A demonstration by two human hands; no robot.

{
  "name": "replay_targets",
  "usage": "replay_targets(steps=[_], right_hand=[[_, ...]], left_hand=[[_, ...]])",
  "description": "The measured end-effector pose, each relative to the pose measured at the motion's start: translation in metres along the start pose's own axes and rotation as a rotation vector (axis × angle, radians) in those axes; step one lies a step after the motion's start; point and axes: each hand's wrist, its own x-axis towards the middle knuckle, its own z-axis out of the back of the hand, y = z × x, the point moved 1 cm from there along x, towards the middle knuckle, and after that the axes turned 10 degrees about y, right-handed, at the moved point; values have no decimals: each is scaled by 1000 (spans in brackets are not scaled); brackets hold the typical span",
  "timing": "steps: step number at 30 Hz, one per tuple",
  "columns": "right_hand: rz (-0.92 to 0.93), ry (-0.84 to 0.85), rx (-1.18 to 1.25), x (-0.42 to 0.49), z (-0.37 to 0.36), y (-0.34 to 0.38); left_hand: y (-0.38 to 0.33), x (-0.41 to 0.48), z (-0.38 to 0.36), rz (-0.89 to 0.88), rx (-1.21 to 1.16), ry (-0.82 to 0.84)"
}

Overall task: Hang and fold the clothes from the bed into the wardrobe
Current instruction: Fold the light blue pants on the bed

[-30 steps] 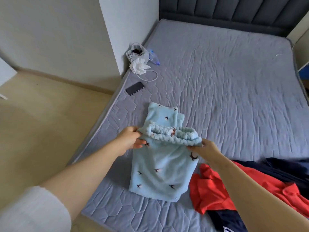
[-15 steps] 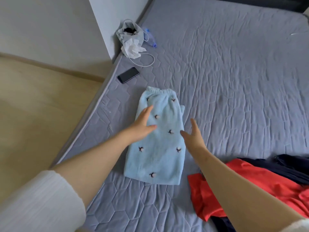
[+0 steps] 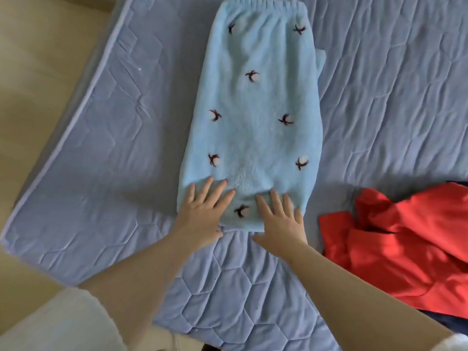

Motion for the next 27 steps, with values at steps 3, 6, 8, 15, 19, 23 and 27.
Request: replay_targets(steps=[3, 6, 8, 15, 19, 23, 27], right_hand=[[-16, -27, -138, 27, -16, -11], [-16, -135, -200, 42, -21, -14], [-14, -177, -212, 43, -22, -15], [-9, -184, -40, 6, -7, -9], [3, -3, -30, -42, -13, -11], [-10, 247, -71, -100, -41, -11], [18, 430, -61, -153, -75, 4]], left_hand=[[-2, 18, -15, 17, 63, -96], [-2, 30, -19, -30, 141, -407], [-2, 32, -19, -68, 118, -533], [-17, 3, 4, -25, -84, -291], [-30, -30, -6, -56, -194, 52], [-54, -86, -17, -170, -231, 302], [-66, -148, -25, -217, -304, 553]])
